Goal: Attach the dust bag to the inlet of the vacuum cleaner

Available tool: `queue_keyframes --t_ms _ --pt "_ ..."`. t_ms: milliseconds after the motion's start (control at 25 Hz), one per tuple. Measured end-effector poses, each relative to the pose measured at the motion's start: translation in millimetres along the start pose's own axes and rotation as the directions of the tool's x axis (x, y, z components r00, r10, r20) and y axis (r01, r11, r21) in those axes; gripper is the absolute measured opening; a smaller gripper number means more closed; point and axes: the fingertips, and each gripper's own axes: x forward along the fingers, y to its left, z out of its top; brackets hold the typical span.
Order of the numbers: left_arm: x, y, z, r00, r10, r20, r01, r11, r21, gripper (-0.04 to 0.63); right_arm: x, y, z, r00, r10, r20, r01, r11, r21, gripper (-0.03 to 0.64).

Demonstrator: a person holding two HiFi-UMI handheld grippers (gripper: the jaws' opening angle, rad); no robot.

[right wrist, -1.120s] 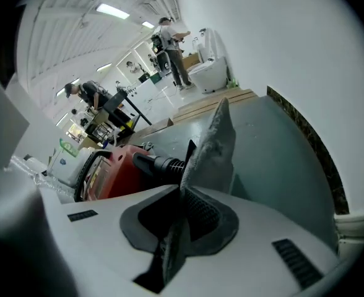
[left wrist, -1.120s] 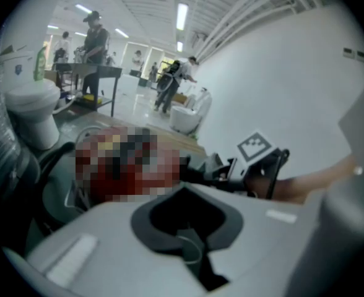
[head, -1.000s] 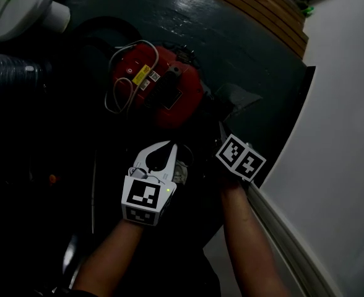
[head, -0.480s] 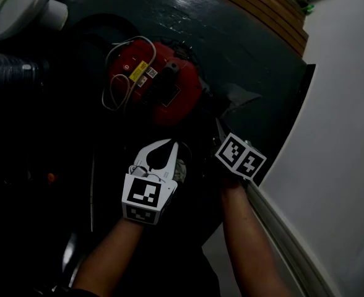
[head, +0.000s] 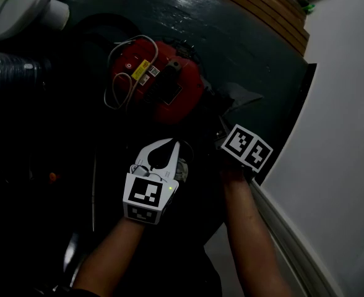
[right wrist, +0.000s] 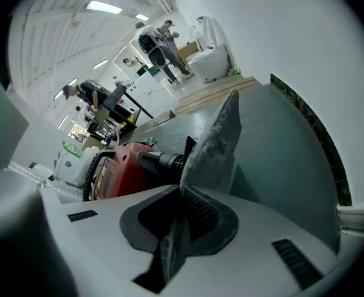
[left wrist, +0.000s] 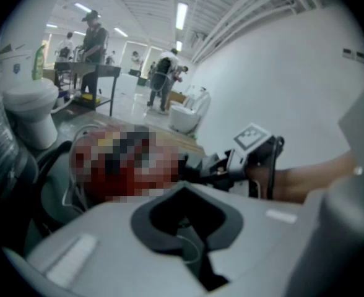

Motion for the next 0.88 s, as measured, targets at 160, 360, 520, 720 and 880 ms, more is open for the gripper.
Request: queue_keyframes --t_ms 160,360,520,720,880 --pt "-3 3 -2 1.0 0.008 0.001 -0.008 1.0 -0.003 -0.003 1 2 6 0.994 -0.013 -0.105 0.021 0.997 0.07 0.021" --pt "-3 4 -7 1.0 0.015 -0.004 -0.015 1.0 -0.006 -0.003 0 5 3 1.0 0.013 -0.003 -0.013 1.0 0.013 0.021" --pt "-2 2 -9 1.0 0.012 -0.008 -0.012 1.0 -0.013 -0.003 3 3 -8 0.987 0.074 0.145 -0.069 0.997 -0.04 0.021" --pt "-2 -4 -8 1.0 0.006 0.006 -0.006 1.0 0.001 -0.003 4 1 -9 0.989 0.082 0.121 -0.08 0.997 -0.018 0.021" --pt "-4 0 -8 1.0 0.015 0.009 -0.015 1.0 -0.002 -0.003 1 3 -2 0.996 0.072 0.05 -0.076 0.994 0.08 0.021"
